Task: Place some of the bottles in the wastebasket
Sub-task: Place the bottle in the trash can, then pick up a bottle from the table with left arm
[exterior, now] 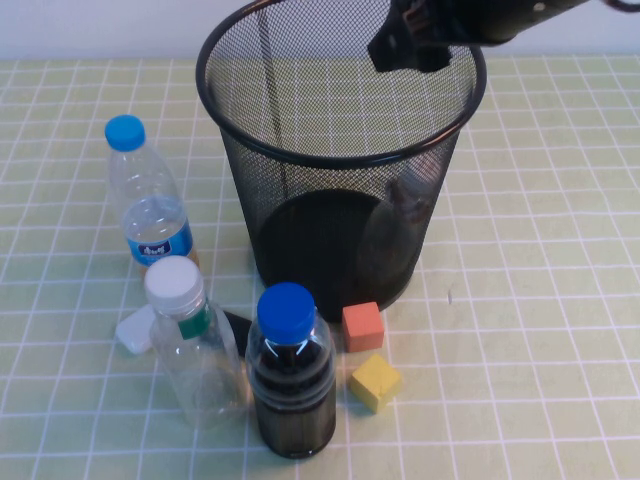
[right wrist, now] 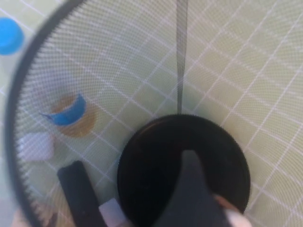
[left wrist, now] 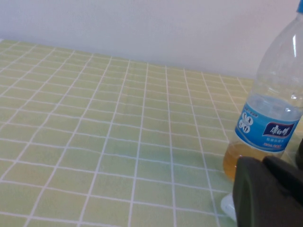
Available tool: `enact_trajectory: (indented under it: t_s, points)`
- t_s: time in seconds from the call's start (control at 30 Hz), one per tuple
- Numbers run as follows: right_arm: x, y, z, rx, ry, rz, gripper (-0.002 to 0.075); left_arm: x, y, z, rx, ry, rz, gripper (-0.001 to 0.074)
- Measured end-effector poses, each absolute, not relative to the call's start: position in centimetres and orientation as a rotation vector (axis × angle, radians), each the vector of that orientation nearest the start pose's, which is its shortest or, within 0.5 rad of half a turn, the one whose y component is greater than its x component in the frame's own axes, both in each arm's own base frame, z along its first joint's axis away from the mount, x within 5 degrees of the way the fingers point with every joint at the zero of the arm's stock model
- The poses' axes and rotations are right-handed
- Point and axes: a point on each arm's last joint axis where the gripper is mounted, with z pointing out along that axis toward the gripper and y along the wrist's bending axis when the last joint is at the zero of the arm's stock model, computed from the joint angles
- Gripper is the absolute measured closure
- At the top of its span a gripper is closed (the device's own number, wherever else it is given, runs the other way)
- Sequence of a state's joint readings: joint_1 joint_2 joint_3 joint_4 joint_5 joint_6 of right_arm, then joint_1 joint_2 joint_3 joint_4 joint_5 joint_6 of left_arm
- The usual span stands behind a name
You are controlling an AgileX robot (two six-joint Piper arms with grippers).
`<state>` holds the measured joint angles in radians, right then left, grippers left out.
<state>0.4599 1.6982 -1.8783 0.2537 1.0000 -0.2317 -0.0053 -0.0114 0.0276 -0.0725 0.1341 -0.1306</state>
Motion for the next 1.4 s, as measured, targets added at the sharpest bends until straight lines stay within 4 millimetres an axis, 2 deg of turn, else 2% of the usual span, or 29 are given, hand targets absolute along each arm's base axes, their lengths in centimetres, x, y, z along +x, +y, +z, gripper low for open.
enact_trajectory:
  t_s: [0.13,0.3,0.37,0.6,0.73,0.83,1.03,1.2,1.4]
  points:
    - [30.8,17.3,45.1,-0.738,2.141,0.416,0.0393,5.7,-0.1,19.2,-0.255,1.620,-0.262,0.0740]
    - [27.3,15.1,48.0,-0.746,2.120,0.340,0.0632,5.7,-0.1,19.4,-0.340,1.587,-0.346,0.0740]
    - [26.0,14.1,48.8,-0.734,2.130,0.308,0.0691,5.7,-0.1,19.6,-0.341,1.564,-0.353,0.0740]
    - [21.9,11.6,51.2,-0.715,2.097,0.254,0.0729,5.7,0.0,20.3,-0.331,1.491,-0.360,0.0739]
    - [19.9,10.4,51.3,-0.705,2.082,0.221,0.0732,5.6,-0.1,20.2,-0.352,1.518,-0.375,0.0740]
    - [18.3,9.1,50.4,-0.695,2.075,0.167,0.0732,5.4,-0.1,21.1,-0.371,1.567,-0.387,0.0739]
    - [15.7,7.5,46.4,-0.663,1.976,0.134,0.0732,4.6,-0.2,23.8,-0.325,1.569,-0.363,0.0739]
    - [12.9,6.2,42.2,-0.634,1.878,0.148,0.0732,4.0,-0.6,25.6,-0.221,1.568,-0.328,0.0739]
    - [11.1,5.7,36.6,-0.617,1.927,0.215,0.0733,3.1,-1.7,26.7,0.006,1.619,-0.294,0.0740]
